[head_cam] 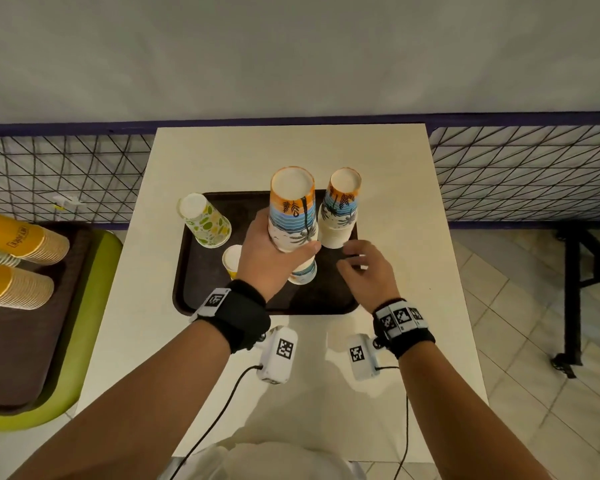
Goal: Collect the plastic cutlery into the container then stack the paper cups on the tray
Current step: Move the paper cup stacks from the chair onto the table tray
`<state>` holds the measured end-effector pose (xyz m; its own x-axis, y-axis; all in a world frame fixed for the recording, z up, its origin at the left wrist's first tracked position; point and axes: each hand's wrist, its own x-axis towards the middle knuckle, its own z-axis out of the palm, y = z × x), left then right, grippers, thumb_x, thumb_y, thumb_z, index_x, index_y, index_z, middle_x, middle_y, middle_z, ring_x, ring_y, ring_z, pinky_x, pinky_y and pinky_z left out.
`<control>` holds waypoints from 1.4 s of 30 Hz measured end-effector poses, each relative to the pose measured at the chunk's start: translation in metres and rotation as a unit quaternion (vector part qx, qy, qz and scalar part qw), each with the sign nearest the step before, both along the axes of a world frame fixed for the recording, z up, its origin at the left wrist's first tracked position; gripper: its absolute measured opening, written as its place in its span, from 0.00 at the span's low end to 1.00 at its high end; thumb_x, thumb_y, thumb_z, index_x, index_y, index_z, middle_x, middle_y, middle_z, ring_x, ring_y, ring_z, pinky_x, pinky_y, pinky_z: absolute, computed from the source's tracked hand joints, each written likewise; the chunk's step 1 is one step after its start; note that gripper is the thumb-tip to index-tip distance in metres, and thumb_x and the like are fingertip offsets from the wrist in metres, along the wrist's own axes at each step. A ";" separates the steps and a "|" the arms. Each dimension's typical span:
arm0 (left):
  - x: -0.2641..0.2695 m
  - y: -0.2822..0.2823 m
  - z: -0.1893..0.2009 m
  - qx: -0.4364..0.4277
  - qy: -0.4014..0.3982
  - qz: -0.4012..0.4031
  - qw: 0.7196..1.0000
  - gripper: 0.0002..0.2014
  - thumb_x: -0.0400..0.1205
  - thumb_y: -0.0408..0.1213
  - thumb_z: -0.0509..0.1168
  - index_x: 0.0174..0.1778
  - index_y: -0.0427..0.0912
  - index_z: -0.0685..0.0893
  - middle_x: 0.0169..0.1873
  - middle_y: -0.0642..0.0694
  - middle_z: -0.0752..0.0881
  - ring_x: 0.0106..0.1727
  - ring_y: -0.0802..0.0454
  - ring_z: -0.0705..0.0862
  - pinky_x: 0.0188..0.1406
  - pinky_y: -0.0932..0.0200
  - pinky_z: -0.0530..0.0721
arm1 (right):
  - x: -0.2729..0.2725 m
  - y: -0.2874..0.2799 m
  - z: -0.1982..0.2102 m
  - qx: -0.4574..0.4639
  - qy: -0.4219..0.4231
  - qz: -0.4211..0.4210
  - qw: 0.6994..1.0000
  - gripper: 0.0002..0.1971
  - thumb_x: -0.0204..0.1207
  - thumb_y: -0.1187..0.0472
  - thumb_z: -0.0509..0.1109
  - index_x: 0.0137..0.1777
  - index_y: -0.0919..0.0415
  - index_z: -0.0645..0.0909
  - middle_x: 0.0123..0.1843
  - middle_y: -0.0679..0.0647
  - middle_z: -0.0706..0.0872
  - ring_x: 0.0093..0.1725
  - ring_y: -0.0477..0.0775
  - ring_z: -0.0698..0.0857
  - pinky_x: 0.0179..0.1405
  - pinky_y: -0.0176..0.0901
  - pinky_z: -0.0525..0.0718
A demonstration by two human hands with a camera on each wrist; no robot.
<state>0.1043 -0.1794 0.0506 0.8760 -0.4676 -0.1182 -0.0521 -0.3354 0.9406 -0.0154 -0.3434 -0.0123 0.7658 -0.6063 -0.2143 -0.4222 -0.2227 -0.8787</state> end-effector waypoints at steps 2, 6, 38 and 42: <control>0.000 -0.003 -0.014 0.004 0.011 -0.004 1.000 0.37 0.65 0.50 0.84 0.69 0.53 0.77 0.63 0.56 0.87 0.64 0.59 0.87 0.67 0.47 0.87 | -0.006 0.015 0.009 0.032 -0.026 0.068 0.997 0.24 0.79 0.62 0.75 0.74 0.53 0.78 0.69 0.48 0.85 0.62 0.47 0.85 0.61 0.36 0.85; -0.002 -0.004 -0.038 0.017 0.027 -0.009 0.999 0.38 0.68 0.45 0.85 0.72 0.48 0.76 0.63 0.54 0.87 0.65 0.59 0.86 0.69 0.48 0.85 | -0.002 0.035 0.009 0.080 -0.051 0.134 0.986 0.30 0.80 0.64 0.73 0.81 0.48 0.71 0.72 0.46 0.83 0.68 0.42 0.83 0.64 0.29 0.83; -0.060 0.454 -0.057 0.356 0.215 0.006 0.909 0.11 0.79 0.47 0.76 0.55 0.58 0.85 0.40 0.53 0.91 0.40 0.61 0.89 0.40 0.69 0.79 | 0.059 0.304 0.009 0.066 0.047 0.380 0.921 0.11 0.77 0.62 0.75 0.58 0.54 0.83 0.45 0.44 0.87 0.36 0.43 0.84 0.41 0.31 0.82; -0.091 0.553 -0.085 0.457 0.270 0.019 0.847 0.14 0.80 0.51 0.73 0.59 0.57 0.82 0.42 0.58 0.89 0.45 0.60 0.86 0.42 0.71 0.76 | 0.124 0.388 0.012 0.080 0.045 0.424 0.901 0.20 0.77 0.55 0.77 0.67 0.49 0.79 0.59 0.48 0.86 0.50 0.52 0.88 0.55 0.48 0.89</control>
